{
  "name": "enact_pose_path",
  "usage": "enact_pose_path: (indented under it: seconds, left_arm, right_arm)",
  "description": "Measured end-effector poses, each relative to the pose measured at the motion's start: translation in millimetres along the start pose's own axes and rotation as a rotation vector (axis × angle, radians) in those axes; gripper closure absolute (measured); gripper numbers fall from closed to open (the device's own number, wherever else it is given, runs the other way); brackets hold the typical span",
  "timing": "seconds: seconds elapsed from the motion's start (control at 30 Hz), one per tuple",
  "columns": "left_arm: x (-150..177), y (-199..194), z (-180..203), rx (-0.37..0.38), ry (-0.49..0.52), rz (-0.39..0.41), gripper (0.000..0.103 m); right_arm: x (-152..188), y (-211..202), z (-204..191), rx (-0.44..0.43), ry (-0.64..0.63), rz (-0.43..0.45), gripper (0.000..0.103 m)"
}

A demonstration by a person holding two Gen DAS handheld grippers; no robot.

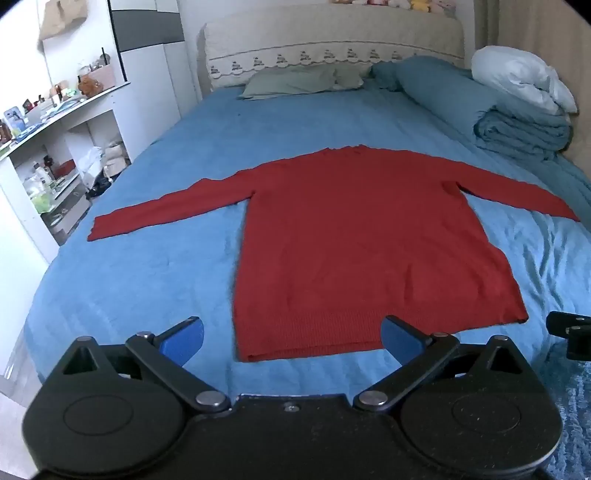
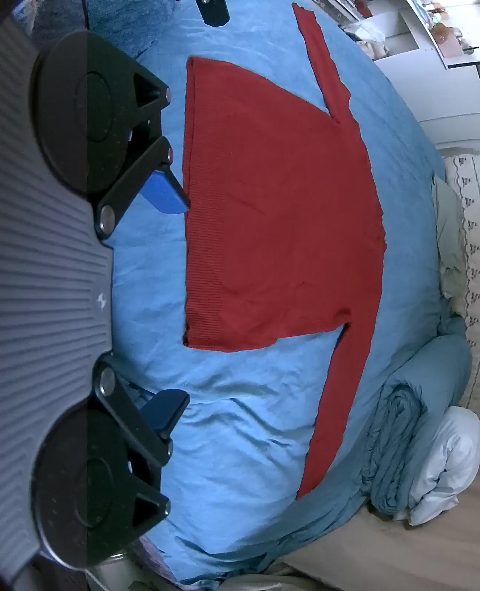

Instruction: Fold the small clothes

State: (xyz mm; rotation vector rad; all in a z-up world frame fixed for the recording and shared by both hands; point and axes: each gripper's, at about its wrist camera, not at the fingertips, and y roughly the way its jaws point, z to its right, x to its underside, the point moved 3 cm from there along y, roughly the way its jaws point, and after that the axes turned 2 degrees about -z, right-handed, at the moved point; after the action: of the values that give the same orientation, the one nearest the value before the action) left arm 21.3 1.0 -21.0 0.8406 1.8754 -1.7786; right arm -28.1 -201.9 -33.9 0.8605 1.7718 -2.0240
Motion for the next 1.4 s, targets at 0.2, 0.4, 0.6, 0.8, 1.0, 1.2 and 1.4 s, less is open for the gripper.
enact_pose_path:
  seconds: [0.2,0.4,0.6,0.8,1.0,1.2,1.4]
  left_arm:
    - [-1.3,-2.8,-0.3,0.0,0.021,0.009,0.0]
    - [0.5,-2.0,2.0,0.003,0.026,0.009,0.0]
    - [0.5,-0.5,2.3,0.007,0.027,0.007,0.0]
    - [0.2,0.3,3.2,0.008,0.029,0.003,0.0]
    - [-1.0,0.5,3.9,0.006,0.027,0.005,0.0]
    - [-0.5,0.7,3.7,0.006,0.027,0.006,0.0]
    - [-0.5,0.6,4.0,0.007,0.022,0.007,0.0]
  right_arm:
    - [-0.7,0.8,-0.1,-0.003,0.0,-0.004,0.0]
    - [1.3,3.9,3.7,-0.01,-0.001,-0.005,0.0]
    - [2.2,6.1,4.7,-0.009,0.001,-0.006,0.0]
    - [0.4,5.9,4.6,-0.009,0.004,-0.008,0.0]
    - [0.2,5.3,4.0,-0.006,0.008,-0.005,0.0]
    - [0.1,5.6,4.2,-0.006,0.009,-0.005,0.0]
    - [0.2,5.4,4.4,-0.007,0.01,-0.005,0.0]
